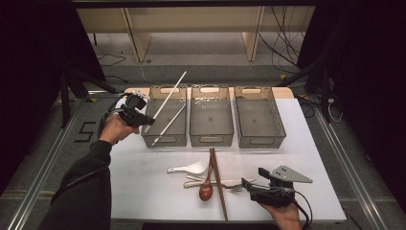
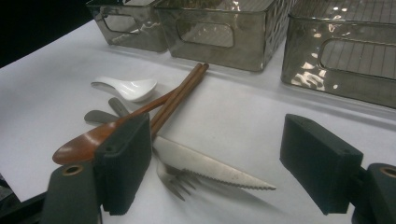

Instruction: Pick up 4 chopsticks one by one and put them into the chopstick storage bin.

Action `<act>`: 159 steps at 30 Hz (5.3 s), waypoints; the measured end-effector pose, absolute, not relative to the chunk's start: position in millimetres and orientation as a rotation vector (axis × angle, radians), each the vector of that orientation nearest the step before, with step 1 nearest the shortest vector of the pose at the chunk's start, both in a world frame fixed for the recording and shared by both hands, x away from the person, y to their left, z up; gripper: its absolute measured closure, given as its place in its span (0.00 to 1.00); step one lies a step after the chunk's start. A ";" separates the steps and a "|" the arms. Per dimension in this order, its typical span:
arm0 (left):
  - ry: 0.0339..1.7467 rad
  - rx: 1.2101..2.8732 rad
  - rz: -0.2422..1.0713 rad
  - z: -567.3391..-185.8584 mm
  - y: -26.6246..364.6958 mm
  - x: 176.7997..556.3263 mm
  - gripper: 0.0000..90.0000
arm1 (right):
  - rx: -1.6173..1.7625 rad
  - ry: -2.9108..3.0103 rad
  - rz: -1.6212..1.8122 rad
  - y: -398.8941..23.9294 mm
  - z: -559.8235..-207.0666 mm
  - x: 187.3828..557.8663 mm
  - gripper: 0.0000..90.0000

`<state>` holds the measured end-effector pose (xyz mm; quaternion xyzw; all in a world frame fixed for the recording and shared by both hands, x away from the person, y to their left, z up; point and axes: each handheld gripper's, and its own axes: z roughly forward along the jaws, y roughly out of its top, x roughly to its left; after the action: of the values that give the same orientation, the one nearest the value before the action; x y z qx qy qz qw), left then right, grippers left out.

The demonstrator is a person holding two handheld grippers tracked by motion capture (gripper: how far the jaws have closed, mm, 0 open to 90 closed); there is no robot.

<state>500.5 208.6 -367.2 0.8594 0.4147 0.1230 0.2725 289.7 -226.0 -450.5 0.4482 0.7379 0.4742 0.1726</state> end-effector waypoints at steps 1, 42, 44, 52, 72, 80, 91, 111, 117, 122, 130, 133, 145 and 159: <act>1.121 2.312 0.339 -368.2 209.4 502.1 0.92 | 1.271 2.093 1.346 -226.0 -450.6 289.7 0.29; 1.332 2.309 0.277 -408.3 212.0 523.3 0.91 | 1.269 2.095 1.348 -225.7 -450.6 289.6 0.29; 1.329 2.296 0.285 -407.1 211.7 522.6 0.84 | 1.269 2.095 1.348 -225.7 -450.5 289.5 0.29; 1.338 2.242 0.284 -394.3 213.7 515.4 0.59 | 1.269 2.092 1.348 -226.0 -450.3 289.4 0.29; 1.285 2.033 0.294 -386.0 214.8 448.1 0.30 | 1.299 2.133 1.301 -216.4 -444.5 289.4 0.29; 1.251 1.936 0.282 -396.4 213.3 419.3 0.25 | 1.315 2.176 1.285 -204.4 -443.6 288.1 0.32; 1.215 1.842 0.275 -407.9 221.0 392.8 0.23 | 1.339 2.219 1.277 -192.3 -446.6 288.5 0.34; 1.145 1.870 0.243 -433.7 203.3 372.6 0.20 | 1.340 2.277 1.222 -181.0 -452.3 288.5 0.35; 1.132 1.878 0.256 -435.2 199.9 367.8 0.20 | 1.356 2.300 1.189 -177.4 -454.6 290.2 0.38; 1.109 1.879 0.270 -437.8 196.7 359.6 0.20 | 1.372 2.336 1.157 -171.2 -456.9 291.2 0.45; 1.096 1.909 0.272 -442.5 189.5 352.7 0.20 | 1.406 2.378 1.135 -161.0 -462.3 292.0 0.52; 1.084 1.915 0.269 -443.2 187.0 351.5 0.20 | 1.406 2.389 1.099 -157.3 -464.9 292.4 0.54; 1.081 1.923 0.268 -444.8 186.5 350.0 0.20 | 1.421 2.420 1.045 -150.8 -470.5 295.9 0.63; 1.080 1.931 0.268 -445.0 186.2 349.4 0.20 | 1.447 2.468 0.971 -144.2 -477.0 297.0 0.71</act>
<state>349.4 186.2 -445.0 0.7778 0.4349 0.1078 0.4408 297.0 -144.2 -477.0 0.4780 0.8154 0.3210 0.0604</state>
